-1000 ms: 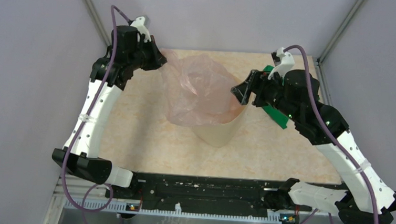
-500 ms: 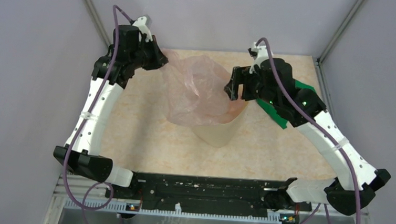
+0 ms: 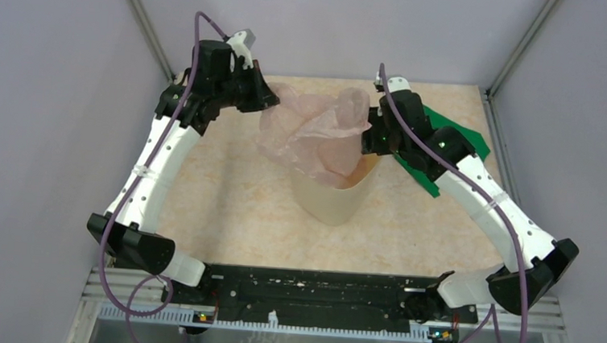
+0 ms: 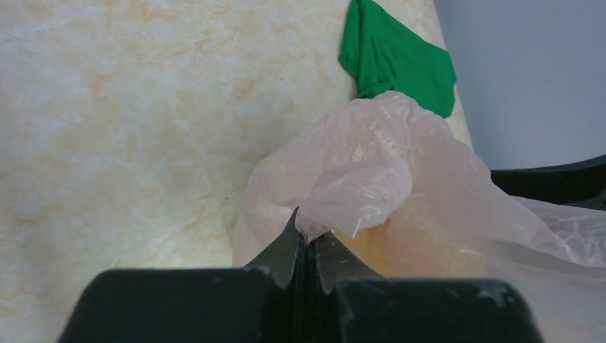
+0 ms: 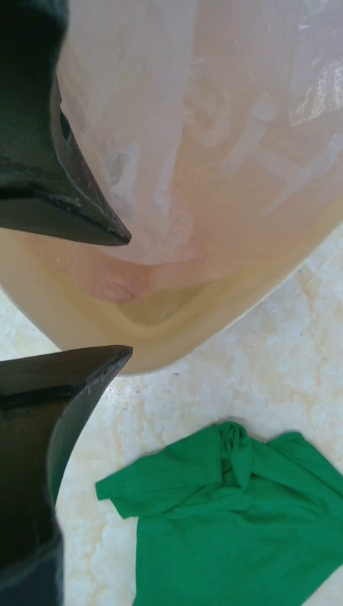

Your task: Put the trash bags into the trash bin

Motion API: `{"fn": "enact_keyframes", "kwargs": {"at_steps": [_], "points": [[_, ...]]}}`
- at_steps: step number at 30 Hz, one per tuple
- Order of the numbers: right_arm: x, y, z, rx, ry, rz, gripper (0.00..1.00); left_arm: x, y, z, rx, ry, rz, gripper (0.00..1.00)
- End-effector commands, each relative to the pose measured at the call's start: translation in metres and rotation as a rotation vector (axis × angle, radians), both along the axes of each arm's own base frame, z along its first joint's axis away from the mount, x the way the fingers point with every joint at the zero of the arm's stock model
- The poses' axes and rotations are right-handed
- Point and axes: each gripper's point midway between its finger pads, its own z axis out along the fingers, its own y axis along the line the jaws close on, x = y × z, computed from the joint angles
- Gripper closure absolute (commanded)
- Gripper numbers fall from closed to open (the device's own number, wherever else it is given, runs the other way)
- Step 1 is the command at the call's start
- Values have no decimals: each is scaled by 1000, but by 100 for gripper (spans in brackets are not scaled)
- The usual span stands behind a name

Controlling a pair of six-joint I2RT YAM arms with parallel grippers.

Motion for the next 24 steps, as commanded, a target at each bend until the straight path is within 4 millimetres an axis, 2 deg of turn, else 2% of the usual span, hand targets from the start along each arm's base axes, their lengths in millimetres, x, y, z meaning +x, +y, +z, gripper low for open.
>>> {"fn": "enact_keyframes", "kwargs": {"at_steps": [1, 5, 9, 15, 20, 24], "points": [[-7, -21, 55, 76, -129, -63, 42, -8, -16, 30, -89, -68, -54, 100], [-22, -34, 72, 109, -154, -79, 33, -11, -25, 43, -147, -83, -74, 100], [-42, -41, 82, 161, -170, -52, 29, -10, -28, 51, -167, -96, -75, 100], [-81, -35, 95, 272, -227, 127, 25, -7, -28, 53, -177, -100, -62, 100], [-104, -29, 99, 341, -271, 240, 22, -7, -30, 56, -190, -104, -66, 100], [-104, -13, 93, 392, -258, 291, 20, -7, -34, 58, -210, -102, -78, 100]]}}
